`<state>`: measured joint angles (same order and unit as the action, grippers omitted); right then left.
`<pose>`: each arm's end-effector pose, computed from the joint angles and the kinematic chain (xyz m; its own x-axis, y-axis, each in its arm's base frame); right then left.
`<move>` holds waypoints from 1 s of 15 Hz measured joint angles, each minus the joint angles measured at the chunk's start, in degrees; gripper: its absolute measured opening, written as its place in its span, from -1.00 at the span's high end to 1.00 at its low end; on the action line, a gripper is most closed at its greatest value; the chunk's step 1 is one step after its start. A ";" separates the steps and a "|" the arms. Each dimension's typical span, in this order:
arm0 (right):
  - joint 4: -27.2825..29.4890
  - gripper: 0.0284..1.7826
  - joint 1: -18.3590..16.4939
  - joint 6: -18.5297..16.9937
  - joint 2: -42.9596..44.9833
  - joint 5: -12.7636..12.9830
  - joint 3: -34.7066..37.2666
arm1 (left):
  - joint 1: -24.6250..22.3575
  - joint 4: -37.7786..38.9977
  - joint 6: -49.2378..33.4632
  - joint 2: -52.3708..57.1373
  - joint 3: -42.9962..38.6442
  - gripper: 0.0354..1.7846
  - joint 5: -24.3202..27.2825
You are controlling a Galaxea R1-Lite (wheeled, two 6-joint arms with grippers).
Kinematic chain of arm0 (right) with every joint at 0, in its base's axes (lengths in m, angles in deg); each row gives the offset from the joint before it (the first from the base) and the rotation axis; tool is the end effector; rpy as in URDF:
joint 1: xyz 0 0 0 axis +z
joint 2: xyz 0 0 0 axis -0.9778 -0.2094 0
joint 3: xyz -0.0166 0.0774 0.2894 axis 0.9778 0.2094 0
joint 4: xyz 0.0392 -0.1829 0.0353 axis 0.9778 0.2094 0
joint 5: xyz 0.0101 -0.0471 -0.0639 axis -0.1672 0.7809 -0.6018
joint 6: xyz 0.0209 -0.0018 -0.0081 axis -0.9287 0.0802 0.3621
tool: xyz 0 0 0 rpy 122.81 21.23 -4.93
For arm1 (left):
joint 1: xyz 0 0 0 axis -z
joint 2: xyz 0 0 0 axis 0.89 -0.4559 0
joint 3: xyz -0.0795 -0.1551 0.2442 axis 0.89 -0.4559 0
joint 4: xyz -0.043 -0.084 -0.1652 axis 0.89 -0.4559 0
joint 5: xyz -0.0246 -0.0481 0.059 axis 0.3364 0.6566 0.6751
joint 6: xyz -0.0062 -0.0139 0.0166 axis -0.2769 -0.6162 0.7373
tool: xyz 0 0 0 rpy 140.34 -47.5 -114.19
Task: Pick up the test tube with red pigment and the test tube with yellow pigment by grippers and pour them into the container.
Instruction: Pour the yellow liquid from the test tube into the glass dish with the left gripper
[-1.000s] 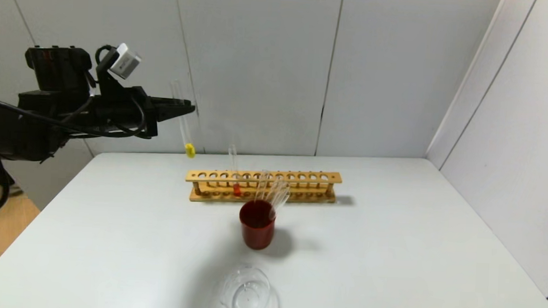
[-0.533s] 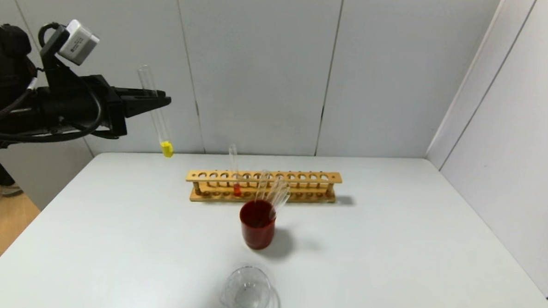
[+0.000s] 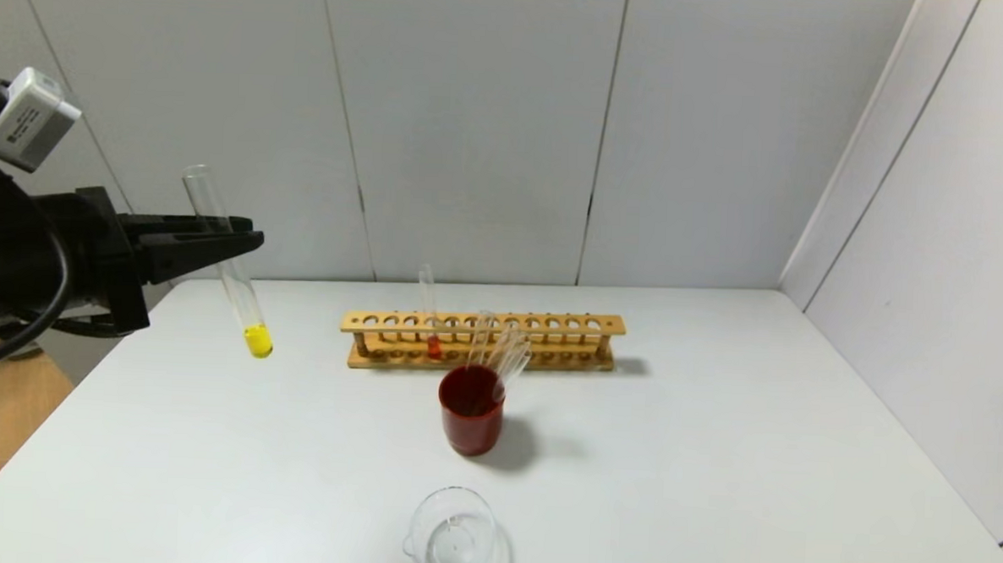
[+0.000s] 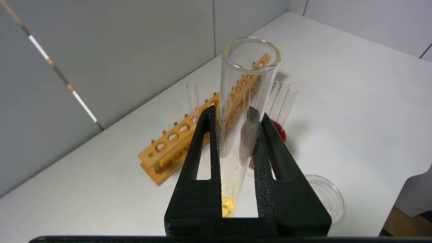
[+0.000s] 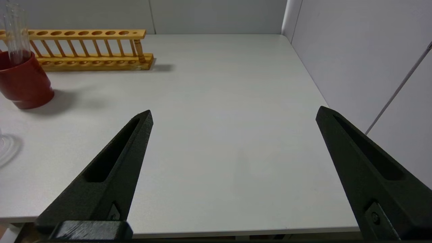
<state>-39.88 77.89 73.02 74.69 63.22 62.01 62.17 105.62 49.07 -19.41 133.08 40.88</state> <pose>-0.0228 0.0000 0.0748 1.0000 -0.0036 -0.0077 0.0036 1.0000 0.0000 0.2016 -0.0129 0.2543 0.7337 -0.6712 -0.1052 0.6794 0.7265 0.1030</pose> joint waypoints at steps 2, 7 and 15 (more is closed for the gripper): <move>0.00 -0.91 0.00 0.00 0.00 0.00 0.00 | 0.02 0.04 0.33 3.40 -4.35 0.67 -3.15; 0.00 -0.91 0.02 0.00 0.00 0.00 0.00 | 0.11 -1.43 2.05 10.95 -12.87 0.67 -7.06; 0.00 -0.91 -0.02 0.00 0.00 0.00 0.00 | 4.32 -1.62 2.15 12.63 -19.54 0.67 -7.69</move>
<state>-39.88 77.87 73.02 74.69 63.22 62.01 66.48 104.00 51.21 -6.79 113.54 33.19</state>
